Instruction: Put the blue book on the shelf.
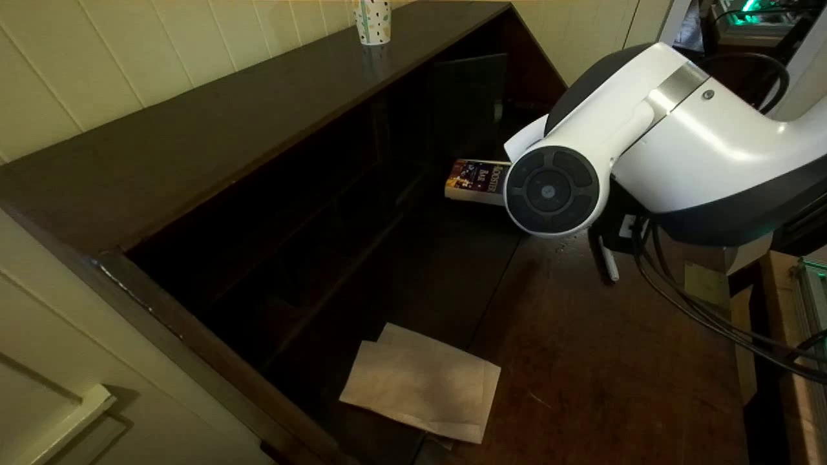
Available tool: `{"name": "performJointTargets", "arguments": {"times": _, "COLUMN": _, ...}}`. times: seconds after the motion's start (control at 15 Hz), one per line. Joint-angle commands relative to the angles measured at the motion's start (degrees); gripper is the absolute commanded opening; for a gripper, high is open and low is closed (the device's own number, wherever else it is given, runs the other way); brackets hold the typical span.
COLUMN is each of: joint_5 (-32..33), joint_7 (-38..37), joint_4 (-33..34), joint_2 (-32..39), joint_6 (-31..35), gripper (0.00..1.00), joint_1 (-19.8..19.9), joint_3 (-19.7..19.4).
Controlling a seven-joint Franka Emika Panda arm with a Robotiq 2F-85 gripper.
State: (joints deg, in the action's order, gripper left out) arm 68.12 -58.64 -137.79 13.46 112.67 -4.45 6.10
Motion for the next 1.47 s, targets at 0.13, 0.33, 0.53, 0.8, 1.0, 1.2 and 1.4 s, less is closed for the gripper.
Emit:
{"name": "performJointTargets", "arguments": {"times": 0.13, "joint_5": 5.53, "joint_7": -1.67, "joint_4": 3.14, "joint_2": 4.69, "joint_6": -0.47, "gripper": 1.00, "joint_1": -0.80, "joint_3": -0.88}}
{"name": "performJointTargets", "arguments": {"times": 0.33, "joint_5": 5.49, "joint_7": -0.85, "joint_4": 4.45, "joint_2": 6.71, "joint_6": -0.66, "gripper": 1.00, "joint_1": -0.96, "joint_3": -0.73}}
{"name": "performJointTargets", "arguments": {"times": 0.53, "joint_5": 5.55, "joint_7": -0.81, "joint_4": 5.41, "joint_2": 8.28, "joint_6": -1.15, "gripper": 1.00, "joint_1": -1.15, "joint_3": -0.81}}
{"name": "performJointTargets", "arguments": {"times": 0.8, "joint_5": 6.00, "joint_7": -0.58, "joint_4": 6.70, "joint_2": 9.73, "joint_6": -2.45, "gripper": 1.00, "joint_1": -1.22, "joint_3": -1.13}}
{"name": "performJointTargets", "arguments": {"times": 1.0, "joint_5": 7.03, "joint_7": -0.45, "joint_4": 7.62, "joint_2": 10.50, "joint_6": -3.39, "gripper": 1.00, "joint_1": -1.26, "joint_3": -1.24}}
{"name": "performJointTargets", "arguments": {"times": 1.2, "joint_5": 7.65, "joint_7": -0.02, "joint_4": 8.69, "joint_2": 11.45, "joint_6": -4.04, "gripper": 1.00, "joint_1": -1.12, "joint_3": -1.41}}
{"name": "performJointTargets", "arguments": {"times": 1.4, "joint_5": 8.31, "joint_7": 0.25, "joint_4": 9.85, "joint_2": 12.68, "joint_6": -4.56, "gripper": 1.00, "joint_1": -1.08, "joint_3": -1.57}}
